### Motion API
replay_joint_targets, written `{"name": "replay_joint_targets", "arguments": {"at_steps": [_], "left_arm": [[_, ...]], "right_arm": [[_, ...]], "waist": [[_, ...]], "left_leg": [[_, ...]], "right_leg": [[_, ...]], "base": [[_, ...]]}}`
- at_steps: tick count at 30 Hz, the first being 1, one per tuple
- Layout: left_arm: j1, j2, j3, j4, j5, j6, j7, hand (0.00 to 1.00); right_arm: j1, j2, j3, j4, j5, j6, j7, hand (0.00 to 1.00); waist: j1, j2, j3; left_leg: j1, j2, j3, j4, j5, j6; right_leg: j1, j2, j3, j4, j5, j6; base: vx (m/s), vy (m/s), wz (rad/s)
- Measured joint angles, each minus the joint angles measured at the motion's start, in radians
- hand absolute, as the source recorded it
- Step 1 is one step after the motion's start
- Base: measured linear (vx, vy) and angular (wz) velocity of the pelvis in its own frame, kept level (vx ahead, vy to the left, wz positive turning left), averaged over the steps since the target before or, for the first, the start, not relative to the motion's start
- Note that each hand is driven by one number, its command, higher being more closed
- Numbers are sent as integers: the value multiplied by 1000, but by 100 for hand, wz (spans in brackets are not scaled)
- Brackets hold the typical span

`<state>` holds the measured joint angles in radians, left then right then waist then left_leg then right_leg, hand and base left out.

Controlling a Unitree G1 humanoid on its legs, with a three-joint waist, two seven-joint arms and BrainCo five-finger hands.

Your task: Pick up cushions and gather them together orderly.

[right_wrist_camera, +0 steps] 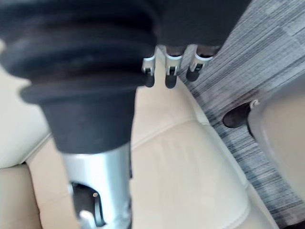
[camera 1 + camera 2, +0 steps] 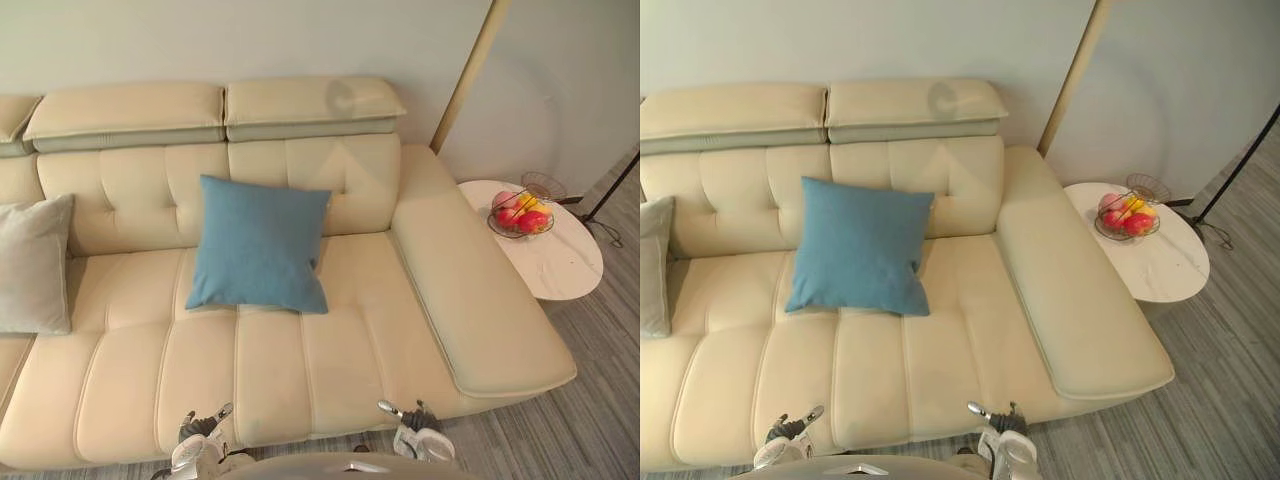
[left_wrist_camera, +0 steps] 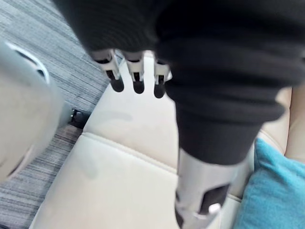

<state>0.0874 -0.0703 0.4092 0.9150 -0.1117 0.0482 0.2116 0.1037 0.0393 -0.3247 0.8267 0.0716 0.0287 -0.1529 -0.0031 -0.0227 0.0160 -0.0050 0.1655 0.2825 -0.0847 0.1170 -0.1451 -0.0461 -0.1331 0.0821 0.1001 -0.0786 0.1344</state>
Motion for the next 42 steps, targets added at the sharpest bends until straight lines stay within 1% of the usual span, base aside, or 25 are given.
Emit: {"name": "replay_joint_targets", "arguments": {"at_steps": [6, 9, 10, 11, 12, 13, 14, 15, 17, 18, 19, 22, 23, 24, 25, 26, 27, 28, 30, 32, 33, 34, 36, 38, 42], "left_arm": [[-16, 27, 3, 43, 5, 1, 4, 0], [-22, 34, 12, 39, 17, 2, 27, 0], [-31, 34, 22, 35, 17, 5, 30, 0], [-28, 30, 53, 11, 18, 10, 40, 0], [-26, 35, 65, -10, 18, 10, 47, 0], [-23, 44, 65, -22, 17, 10, 49, 0], [-15, 57, 66, -39, 17, 10, 54, 0], [-9, 61, 71, -36, 16, 11, 66, 0], [1, 47, 66, -22, 13, 12, 74, 0], [3, 20, 43, -20, 7, 14, 81, 0], [1, -8, 26, -21, 4, 16, 82, 0], [16, -22, -16, -23, 7, 19, 81, 0], [22, -22, -24, -28, 10, 19, 78, 0], [17, -19, -25, -40, 14, 19, 73, 0], [13, -6, -22, -47, 18, 16, 67, 0], [10, -5, -17, -47, 18, 15, 63, 0], [10, -7, -18, -41, 18, 15, 60, 0], [11, -8, -17, -38, 18, 15, 57, 0], [11, -9, -12, -31, 18, 18, 44, 0], [20, 26, -12, -27, 18, 20, 43, 0], [25, 38, -15, -21, 19, 21, 43, 0], [21, 44, -21, -16, 20, 21, 42, 0], [13, 44, -44, 18, 37, 27, 42, 0], [14, 44, -56, 39, 37, 32, 42, 0], [15, 44, -57, 51, 38, 34, 22, 0]], "right_arm": [[-18, -1, -40, 35, 0, 5, 0, 0], [-33, 1, -30, 38, 0, 4, -2, 0], [-33, 9, -32, 45, 0, 0, -2, 0], [-43, 4, -29, 53, 1, -1, -2, 0], [-36, 2, -32, 52, -1, -1, -5, 0], [-30, 2, -31, 55, -1, 0, -10, 0], [-30, 3, -15, 55, -1, 0, -10, 0], [-55, 1, 8, 52, -2, -5, -9, 0], [-103, 1, 9, 40, -23, -10, -10, 0], [-115, -6, 8, 19, -31, -13, -13, 0], [-115, -16, 8, 14, -31, -13, -17, 0], [-65, -21, 7, 14, -31, -3, -34, 0], [-51, -16, 6, 15, -30, 0, -36, 0], [-46, -4, 6, 14, -30, 1, -38, 0], [-46, -2, 1, 16, -30, 2, -41, 0], [-43, -5, -8, 17, -30, 3, -46, 0], [-39, -7, -17, 16, -31, 4, -47, 0], [-38, -7, -23, 16, -31, 7, -47, 0], [-41, -6, -49, 20, -31, 16, -46, 0], [-55, -1, -64, 85, -31, 28, -37, 0], [-49, 0, -93, 97, -31, 34, -37, 0], [-44, 1, -116, 96, -31, 34, -38, 0], [-36, 1, -151, 106, -30, 38, -43, 0], [-31, 4, -152, 125, -26, 41, -40, 0], [-29, -2, -162, 132, -28, 41, -37, 0]], "waist": [[7, -11, 15], [13, -18, 35], [18, -17, 31], [33, 6, 40], [27, -11, 38], [32, -27, 37], [48, -48, 25], [62, -46, 24], [79, -20, 25], [83, 9, 41], [79, 37, 58], [60, 70, 76], [52, 67, 75], [49, 49, 73], [55, 35, 79], [56, 25, 80], [46, 25, 79], [41, 29, 78], [33, 47, 69], [34, -8, 51], [28, -31, 35], [16, -36, 31], [-3, -14, 29], [-6, -1, 34], [-4, 4, 33]], "left_leg": [[44, 2, 79, 0, -22, -2], [35, 7, 88, 6, -31, 10], [12, 14, 67, 6, -29, 18], [-29, 60, 64, 30, -8, 43], [-47, 55, 23, 65, -2, 40], [-60, 49, -5, 95, -2, 40], [-90, 48, -13, 136, -3, 41], [-119, 58, -11, 172, 0, 40], [-150, 89, -9, 176, 23, 48], [-178, 99, -14, 176, 36, 50], [-193, 104, -35, 170, 53, 50], [-174, 98, -59, 155, 53, 50], [-165, 88, -47, 131, 2, 39], [-171, 79, -22, 156, -32, 56], [-185, 72, -21, 234, -43, 74], [-202, 52, -43, 434, -76, 86], [-196, 46, -37, 539, -177, 84], [-182, 46, -38, 590, -237, 81], [-139, 46, -34, 549, -340, 56], [-93, -18, 4, 397, -268, 68], [-44, -56, 18, 258, -202, 73], [-17, -84, 19, 179, -162, 84], [26, -122, 11, 53, -102, 84], [61, -134, 2, -2, -75, 84], [93, -131, 6, -2, -72, 83]], "right_leg": [[9, 7, 76, -42, 50, -16], [-12, 16, 43, -36, 89, -65], [-28, 31, 38, -51, 124, -103], [-117, 42, -17, 221, -1, -107], [-132, 15, -61, 449, -78, -84], [-108, -5, -78, 536, -99, -74], [-72, -20, -80, 534, -100, -67], [-45, 0, -85, 457, -131, -35], [1, 35, -102, 307, -163, -43], [17, 43, -124, 236, -181, -32], [23, 51, -139, 219, -189, -24], [28, 49, -182, 275, -211, -31], [29, 34, -196, 273, -211, -38], [25, 6, -203, 256, -198, -55], [18, -14, -203, 252, -182, -47], [13, -42, -202, 250, -164, -33], [16, -55, -203, 242, -152, -21], [16, -56, -199, 233, -140, -11], [12, -39, -187, 200, -110, 1], [7, -57, -161, 144, -76, -14], [15, -51, -173, 98, -50, -38], [29, -36, -179, 58, -31, -47], [48, -38, -174, 0, 6, -55], [64, -36, -173, -13, 9, -58], [91, -27, -163, -18, 5, -51]], "base": [[-16, 16, -41], [-40, -9, -30], [-91, -44, -16], [-84, -66, 31], [-2, -115, 77], [14, -165, 95], [-26, -235, 46], [-129, -253, -9], [-167, -198, -26], [-237, -154, 6], [-313, -146, 30], [-255, -64, 37], [-222, 3, 27], [-141, 32, 8], [-114, 59, -5], [-139, 78, -5], [-166, 112, 1], [-200, 238, 0], [-172, 250, -13], [-126, 155, -19], [-112, 113, -2], [-148, 131, 17], [-95, 103, 13], [-56, 54, -1], [-9, -3, -6]]}}
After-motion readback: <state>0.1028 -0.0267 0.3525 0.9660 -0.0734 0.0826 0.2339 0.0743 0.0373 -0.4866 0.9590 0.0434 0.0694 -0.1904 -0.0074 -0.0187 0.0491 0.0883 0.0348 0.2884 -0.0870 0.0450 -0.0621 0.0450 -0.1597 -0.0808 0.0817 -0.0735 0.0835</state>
